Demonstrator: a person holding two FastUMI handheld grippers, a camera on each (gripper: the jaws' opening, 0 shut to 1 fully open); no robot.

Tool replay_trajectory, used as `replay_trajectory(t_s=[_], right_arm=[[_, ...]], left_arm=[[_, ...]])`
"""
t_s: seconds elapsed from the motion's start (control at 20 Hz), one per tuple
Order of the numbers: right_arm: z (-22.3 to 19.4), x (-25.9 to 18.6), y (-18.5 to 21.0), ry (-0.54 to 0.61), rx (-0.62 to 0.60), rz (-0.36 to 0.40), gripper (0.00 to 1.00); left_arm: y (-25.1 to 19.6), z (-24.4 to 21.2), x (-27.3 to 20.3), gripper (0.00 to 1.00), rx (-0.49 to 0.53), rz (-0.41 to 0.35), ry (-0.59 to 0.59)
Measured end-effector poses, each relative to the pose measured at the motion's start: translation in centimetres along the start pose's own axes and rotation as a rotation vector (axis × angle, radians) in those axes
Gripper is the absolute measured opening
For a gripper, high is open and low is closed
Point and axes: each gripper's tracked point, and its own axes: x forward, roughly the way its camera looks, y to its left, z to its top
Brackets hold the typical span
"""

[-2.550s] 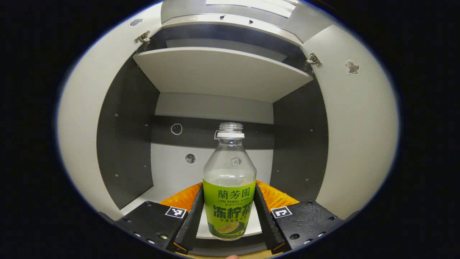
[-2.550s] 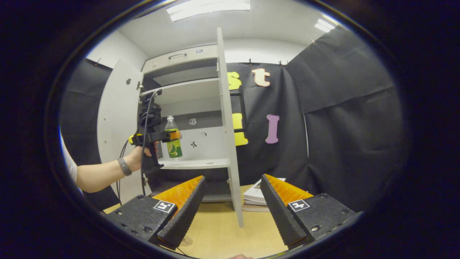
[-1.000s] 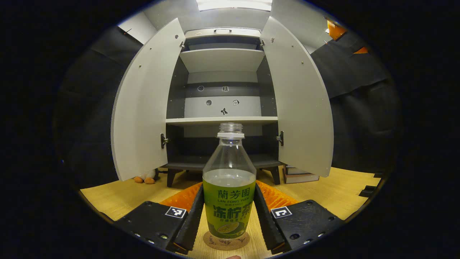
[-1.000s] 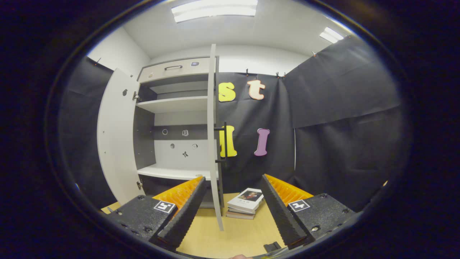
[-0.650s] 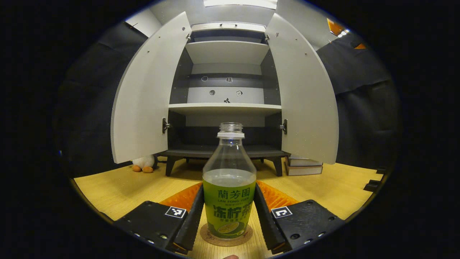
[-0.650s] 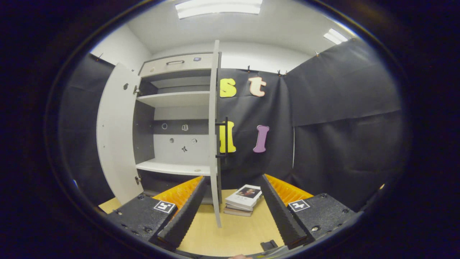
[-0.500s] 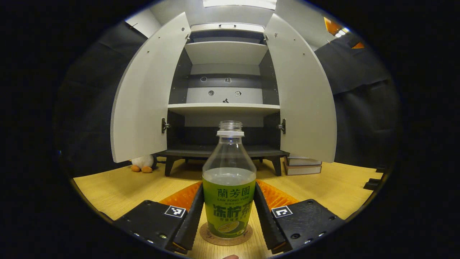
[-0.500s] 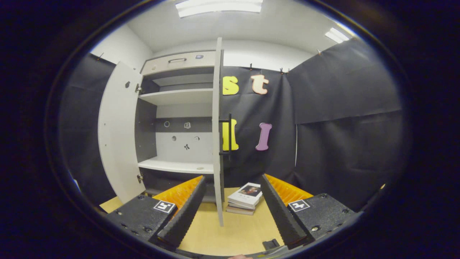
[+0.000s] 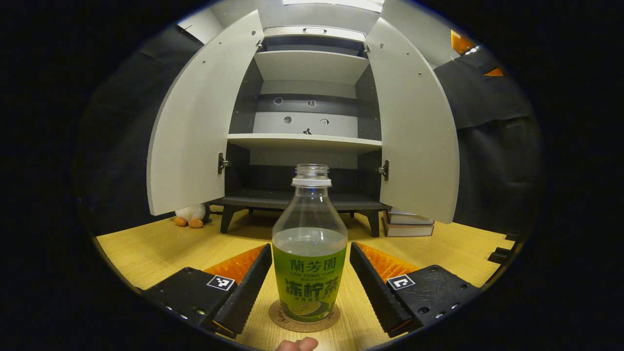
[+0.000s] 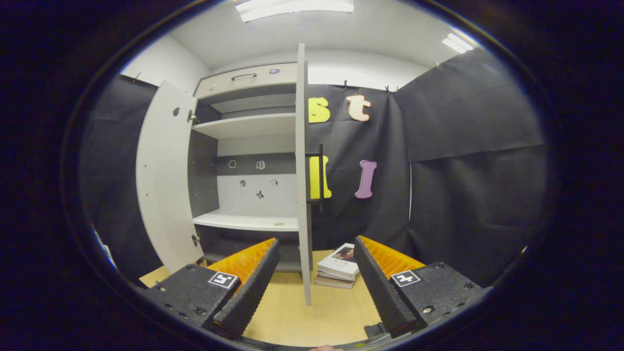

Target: Grasp the bottle in the cabinet with the left hand and place it on the coaster, then close the right door with the right hand and the left door with the left hand.

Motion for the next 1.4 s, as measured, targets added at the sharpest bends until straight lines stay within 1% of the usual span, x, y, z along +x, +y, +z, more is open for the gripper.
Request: replay_trajectory(t_s=[0.1,0.2,0.35,0.5,0.65,0.7,0.75,0.8,0.85,0.95,1.1,1.15,1.25,1.4], right_arm=[[-0.2,0.2,0.0,0.0,0.001,0.001,0.99],[-0.5,0.4,0.1,0.002,-0.002,0.005,0.99],[-1.0,0.6,0.3,-0.002,-0.007,0.013,0.99],[-1.4,0.9,1.1,-0.008,0.002,0.037,0.99],[-1.3,1.6,2.0,-0.034,0.022,0.065,0.99],[-1.3,1.9,2.2,-0.043,0.028,0.071,0.99],[-1.4,2.2,2.5,-0.053,0.032,0.079,0.99],[-1.5,2.4,2.7,-0.062,0.035,0.084,0.96],[-1.9,2.5,2.9,-0.068,0.034,0.088,0.99],[-3.0,2.7,3.7,-0.071,0.025,0.099,0.99],[-5.0,2.4,5.4,-0.048,0.044,0.141,0.99],[-5.8,2.3,5.9,-0.036,0.059,0.158,0.99],[-7.1,2.2,6.6,-0.006,0.084,0.186,0.99],[-7.2,2.3,6.8,0.005,0.104,0.206,0.99]], left_arm=[[-0.1,1.2,-0.2,0.96,0.0,-0.006,-0.01],[0.0,3.4,-0.8,0.96,-0.015,-0.01,-0.048],[-0.5,7.6,-2.1,0.95,-0.042,-0.045,-0.109],[-0.8,12.3,-3.4,0.95,-0.039,-0.073,-0.157],[-0.6,17.1,-4.7,0.95,-0.064,-0.096,-0.195],[-0.3,18.6,-5.1,0.95,-0.068,-0.093,-0.198],[0.2,19.9,-5.4,0.99,-0.067,-0.084,-0.199],[0.8,21.0,-5.6,0.99,-0.06,-0.073,-0.197],[1.5,22.0,-5.8,0.95,-0.049,-0.052,-0.193],[2.5,22.8,-6.0,0.95,-0.044,-0.033,-0.159],[3.7,22.4,-6.5,0.95,-0.066,-0.022,-0.077],[4.4,22.1,-6.8,0.95,-0.069,-0.009,-0.062],[6.0,22.1,-7.2,0.95,-0.072,0.043,-0.062],[7.5,21.8,-7.5,0.95,-0.071,0.092,-0.053]])
